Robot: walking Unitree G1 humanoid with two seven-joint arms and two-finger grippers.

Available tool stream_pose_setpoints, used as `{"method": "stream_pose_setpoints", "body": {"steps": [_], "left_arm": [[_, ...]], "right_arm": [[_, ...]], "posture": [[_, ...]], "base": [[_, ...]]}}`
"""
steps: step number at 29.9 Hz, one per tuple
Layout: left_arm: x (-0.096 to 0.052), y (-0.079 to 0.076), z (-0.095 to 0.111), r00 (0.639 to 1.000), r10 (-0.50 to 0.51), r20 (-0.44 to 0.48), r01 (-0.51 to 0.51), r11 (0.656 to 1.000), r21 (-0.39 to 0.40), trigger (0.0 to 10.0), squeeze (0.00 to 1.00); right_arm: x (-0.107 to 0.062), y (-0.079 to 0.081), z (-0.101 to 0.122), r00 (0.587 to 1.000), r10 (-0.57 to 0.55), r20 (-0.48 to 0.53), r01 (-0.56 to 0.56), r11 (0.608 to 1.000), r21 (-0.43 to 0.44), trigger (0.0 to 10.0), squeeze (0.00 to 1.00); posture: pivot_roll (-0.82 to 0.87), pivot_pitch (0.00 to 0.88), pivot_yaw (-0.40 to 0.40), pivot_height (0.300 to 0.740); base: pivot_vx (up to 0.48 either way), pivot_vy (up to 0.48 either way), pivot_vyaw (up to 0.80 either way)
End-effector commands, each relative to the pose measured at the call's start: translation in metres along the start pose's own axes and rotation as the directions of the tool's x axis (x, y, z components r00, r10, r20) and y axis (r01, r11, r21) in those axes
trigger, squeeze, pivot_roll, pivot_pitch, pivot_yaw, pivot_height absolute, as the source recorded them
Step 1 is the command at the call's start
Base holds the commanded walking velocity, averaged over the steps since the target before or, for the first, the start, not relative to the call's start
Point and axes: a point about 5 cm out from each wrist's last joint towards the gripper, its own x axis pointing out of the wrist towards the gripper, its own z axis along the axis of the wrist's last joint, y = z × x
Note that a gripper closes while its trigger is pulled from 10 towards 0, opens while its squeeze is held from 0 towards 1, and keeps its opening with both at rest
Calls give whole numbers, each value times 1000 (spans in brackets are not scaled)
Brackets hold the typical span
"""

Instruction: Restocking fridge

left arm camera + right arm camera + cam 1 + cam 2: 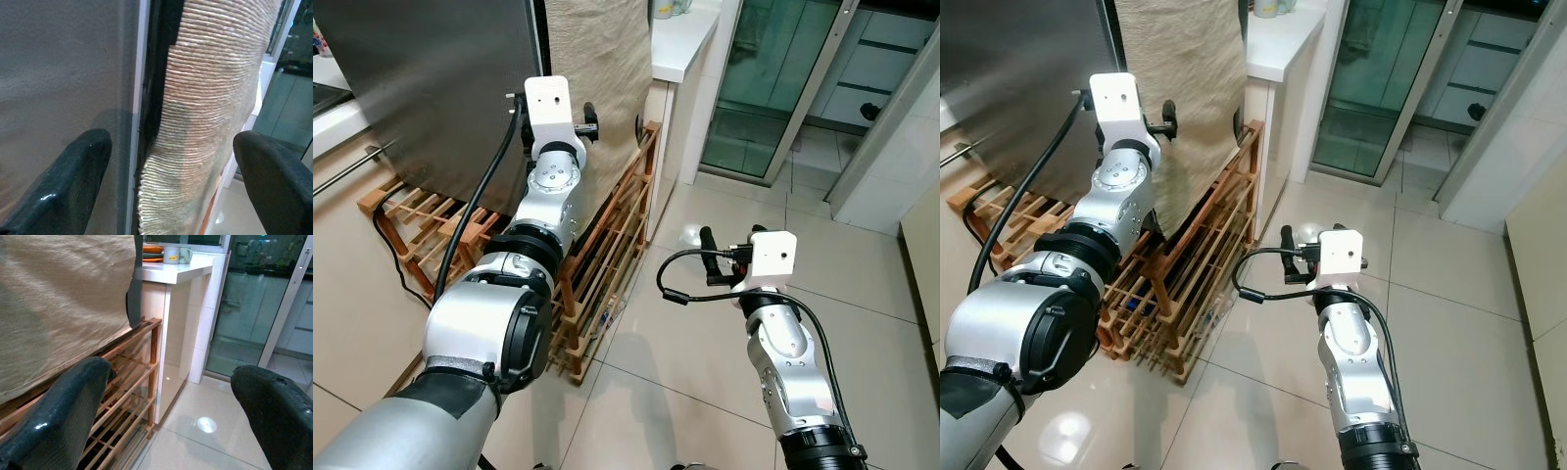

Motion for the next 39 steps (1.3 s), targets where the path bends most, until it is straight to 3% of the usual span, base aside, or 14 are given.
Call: {"method": "stream_pose_setpoints", "body": {"steps": [1, 9, 15, 20, 25, 28, 30, 33, 34, 37, 38, 39], "left_arm": [[1, -6, 5, 999, -28, 15, 28, 999, -17, 10000, 0], [-1, -29, 16, 987, -147, 59, 149, 988, -30, 10000, 0], [-1, -32, 17, 987, -150, 55, 151, 988, -10, 10000, 0], [-8, -51, 4, 984, -174, -27, 175, 984, 23, 10000, 0], [-12, -60, -5, 971, -227, -76, 230, 973, 20, 10000, 0], [-21, -83, -7, 917, -388, -90, 382, 921, -81, 10000, 0], [-33, -108, -5, 838, -542, -59, 533, 837, -125, 10000, 0], [-36, -115, -4, 812, -582, -49, 573, 810, -126, 10000, 0], [-41, -123, -3, 780, -625, -31, 614, 775, -150, 10000, 0], [-41, -123, -3, 780, -625, -31, 614, 775, -150, 10000, 0], [-44, -129, -1, 750, -661, -12, 651, 742, -161, 10000, 0], [-44, -129, -1, 750, -661, -12, 651, 742, -161, 10000, 0]], "right_arm": [[-1, -1, 1, 1000, 1, -7, -1, 1000, -3, 10000, 914], [-1, 1, 1, 1000, 10, -11, -10, 1000, -5, 10000, 914], [-1, 1, 1, 1000, 11, -12, -11, 1000, -6, 10000, 914], [0, 5, 1, 999, 29, -16, -29, 1000, -9, 10000, 918], [0, 3, 1, 1000, 22, -15, -22, 1000, -9, 10000, 918], [-3, 2, 1, 1000, 25, -17, -26, 1000, -15, 10000, 918], [-4, 0, 1, 1000, 23, -20, -23, 1000, -17, 10000, 914], [-4, -1, 1, 1000, 22, -21, -22, 1000, -17, 10000, 914], [-4, -1, 1, 999, 23, -23, -23, 1000, -18, 10000, 914], [-4, -1, 1, 999, 23, -23, -23, 1000, -18, 10000, 914], [-5, -1, 1, 999, 24, -25, -25, 1000, -19, 10000, 914], [-5, -1, 1, 999, 24, -25, -25, 1000, -19, 10000, 914]], "posture": [[-120, 0, 6, 740], [-125, 0, 8, 740], [-123, 0, 10, 740], [-142, 0, 18, 740], [-157, 0, 21, 740], [-166, 0, 20, 740], [-166, 0, 14, 740], [-166, 0, 14, 740], [-165, 0, 12, 740], [-165, 0, 12, 740], [-162, 0, 8, 740], [-162, 0, 8, 740]], "base": [[0, 0, 0], [0, 0, 0], [0, 0, 0], [0, 0, 0], [0, 0, 0], [0, 0, 0], [0, 0, 0], [0, 0, 0], [0, 0, 0], [0, 0, 0], [0, 0, 0], [0, 0, 0]]}}
